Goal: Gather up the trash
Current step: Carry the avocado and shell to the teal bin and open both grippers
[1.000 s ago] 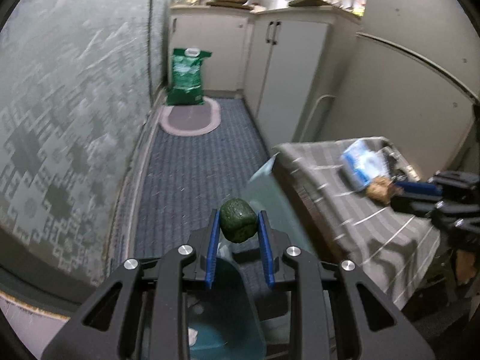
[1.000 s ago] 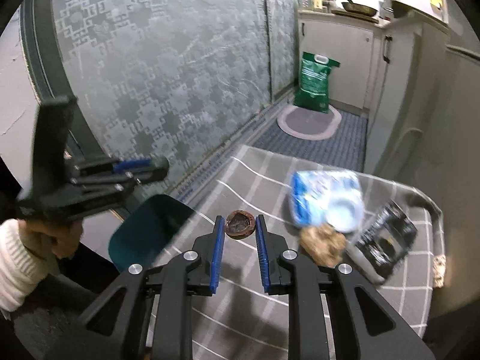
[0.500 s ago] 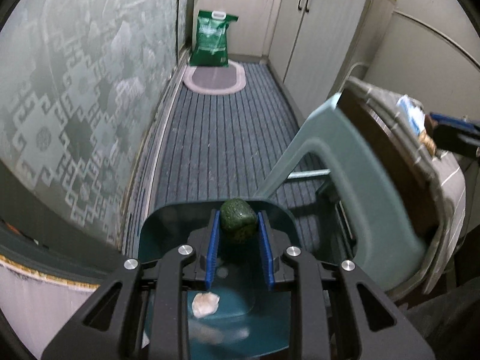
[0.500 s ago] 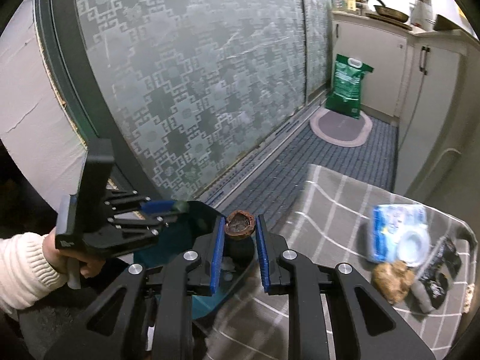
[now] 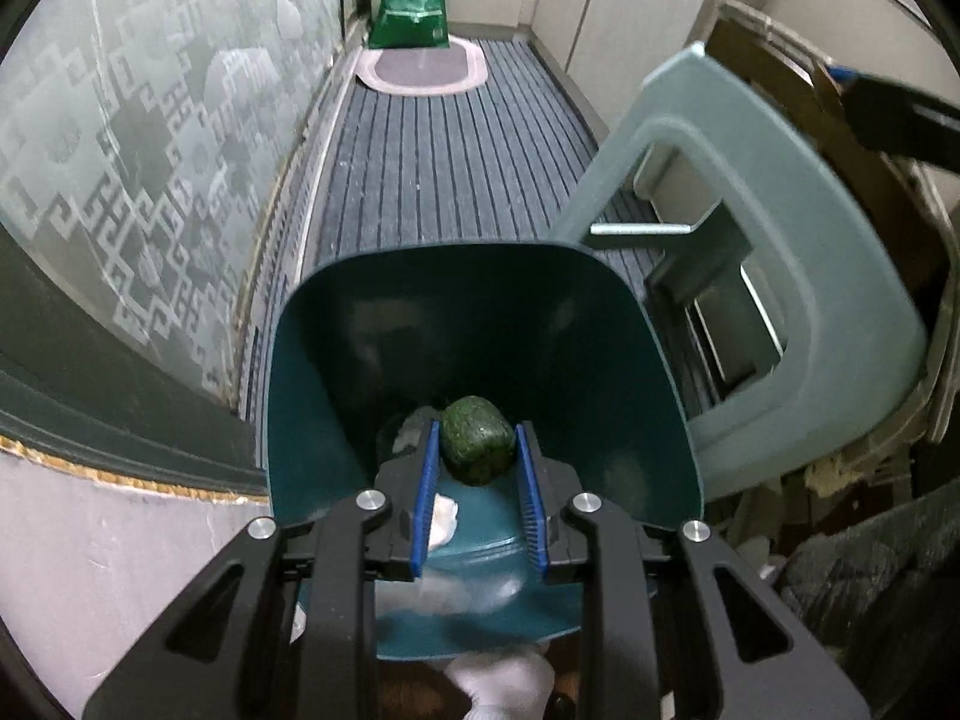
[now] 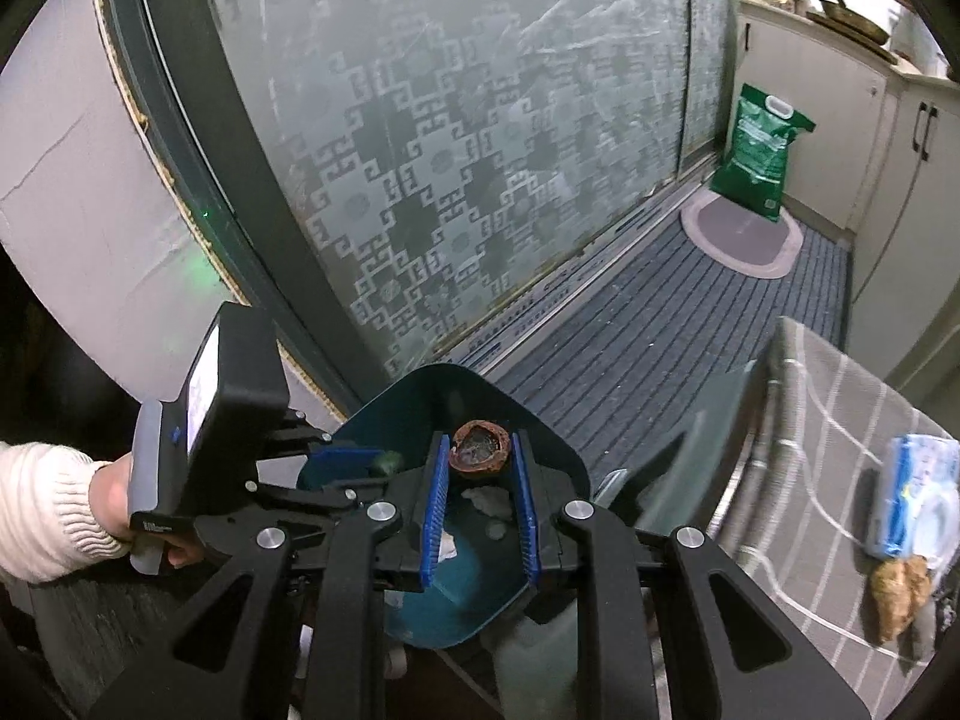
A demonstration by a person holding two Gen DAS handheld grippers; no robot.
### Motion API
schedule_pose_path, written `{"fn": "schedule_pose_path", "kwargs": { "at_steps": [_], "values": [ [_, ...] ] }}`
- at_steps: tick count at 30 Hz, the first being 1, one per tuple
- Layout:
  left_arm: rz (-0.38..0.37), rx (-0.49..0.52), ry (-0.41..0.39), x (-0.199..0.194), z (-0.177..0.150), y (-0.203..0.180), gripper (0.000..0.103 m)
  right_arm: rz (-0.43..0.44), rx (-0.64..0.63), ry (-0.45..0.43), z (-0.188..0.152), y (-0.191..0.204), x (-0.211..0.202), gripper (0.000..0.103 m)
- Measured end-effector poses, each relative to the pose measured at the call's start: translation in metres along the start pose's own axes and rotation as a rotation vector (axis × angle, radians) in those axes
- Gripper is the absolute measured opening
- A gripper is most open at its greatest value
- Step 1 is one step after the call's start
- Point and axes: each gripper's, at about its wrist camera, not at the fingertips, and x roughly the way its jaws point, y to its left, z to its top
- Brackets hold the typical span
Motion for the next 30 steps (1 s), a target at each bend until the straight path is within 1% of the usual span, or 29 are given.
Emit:
{"fn": "schedule_pose_path", "kwargs": {
  "at_steps": [3,7,12,15,18,21,24,30],
  "values": [
    [0.02,0.012,0.045,0.008,-0.008,0.0,0.027,0.006,-0.007,0.016,0.001,0.005,0.008,0.021],
    [0.024,0.029,0.107,0.018,-0.017,0.004,0.029,0.015,-0.016,0.025,0.005,0.011,0.014,0.021],
    [0.034,0.032,0.11,0.012,-0.025,0.011,0.03,0.03,-0.019,0.048,0.006,0.017,0.026,0.021],
    [0.033,0.013,0.084,-0.001,-0.024,0.016,0.037,0.039,-0.023,0.067,0.004,0.022,0.034,0.021],
    [0.04,0.001,0.043,-0.018,-0.023,0.017,0.038,0.052,-0.021,0.086,0.001,0.026,0.043,0.021],
    [0.046,-0.01,-0.012,-0.042,-0.021,0.019,0.042,0.054,-0.031,0.111,-0.003,0.034,0.054,0.021],
    [0.044,-0.026,-0.071,-0.067,-0.019,0.019,0.043,0.056,-0.036,0.133,-0.006,0.04,0.065,0.021],
    [0.035,-0.055,-0.208,-0.119,-0.012,0.011,0.051,0.073,-0.045,0.163,-0.01,0.051,0.082,0.021]
  ]
}}
